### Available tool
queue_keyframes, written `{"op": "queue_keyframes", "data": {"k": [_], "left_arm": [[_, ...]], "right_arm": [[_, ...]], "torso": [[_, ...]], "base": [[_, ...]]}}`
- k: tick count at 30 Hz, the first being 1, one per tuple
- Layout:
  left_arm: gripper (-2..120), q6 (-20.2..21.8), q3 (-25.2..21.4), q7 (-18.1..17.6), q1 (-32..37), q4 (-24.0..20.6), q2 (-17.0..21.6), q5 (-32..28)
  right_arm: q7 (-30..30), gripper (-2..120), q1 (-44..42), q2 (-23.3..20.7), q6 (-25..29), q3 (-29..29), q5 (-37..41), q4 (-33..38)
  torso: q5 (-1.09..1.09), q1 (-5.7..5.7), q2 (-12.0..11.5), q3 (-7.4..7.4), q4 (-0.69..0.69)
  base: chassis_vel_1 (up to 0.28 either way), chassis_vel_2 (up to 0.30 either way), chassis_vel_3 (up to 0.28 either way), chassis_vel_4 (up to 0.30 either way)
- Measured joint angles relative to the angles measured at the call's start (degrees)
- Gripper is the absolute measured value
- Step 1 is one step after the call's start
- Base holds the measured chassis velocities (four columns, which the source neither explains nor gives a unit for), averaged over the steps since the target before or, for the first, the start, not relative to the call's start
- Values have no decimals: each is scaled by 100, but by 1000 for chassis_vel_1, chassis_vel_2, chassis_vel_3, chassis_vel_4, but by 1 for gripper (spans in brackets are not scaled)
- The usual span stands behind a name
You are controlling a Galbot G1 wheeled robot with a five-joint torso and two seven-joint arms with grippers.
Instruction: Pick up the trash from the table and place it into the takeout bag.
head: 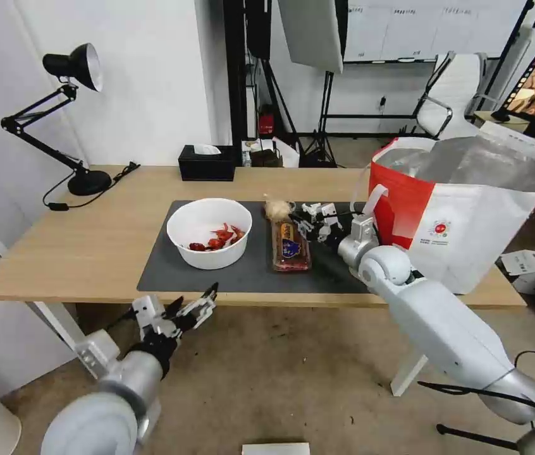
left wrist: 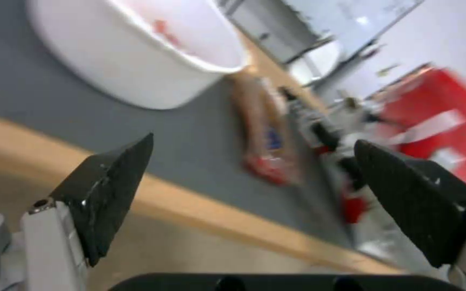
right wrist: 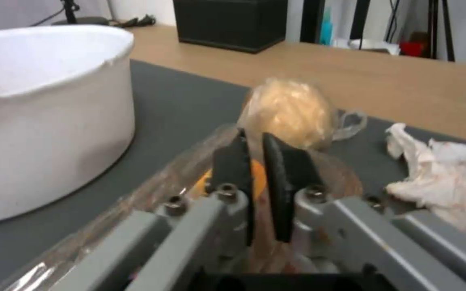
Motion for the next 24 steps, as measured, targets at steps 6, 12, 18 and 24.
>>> {"op": "queue_keyframes", "data": {"k": [6, 12, 18, 24], "left_arm": [[100, -183, 331, 365, -669, 409, 245, -882], [100, -376, 759, 832, -1067, 936, 373, -1084], [100, -892, 1525, 1393, -1742, 1752, 478, -1104], [100, -1016, 1829, 1418, -2246, 2138, 401, -1106]], "right_arm": [[-34, 0, 25, -1, -85, -118, 68, -87], [-44, 0, 47, -73, -147, -238, 169, -95], [-35, 0, 33, -107, -168, -304, 173, -37], [-1, 0, 44, -142, -202, -360, 169, 22]], "torso": [[0, 0, 0, 0, 0], [-1, 0, 1, 0, 0], [0, 0, 1, 0, 0], [0, 0, 1, 0, -1]], "base": [[0, 0, 0, 0], [0, 0, 0, 0], [0, 0, 0, 0], [0, 0, 0, 0]]}}
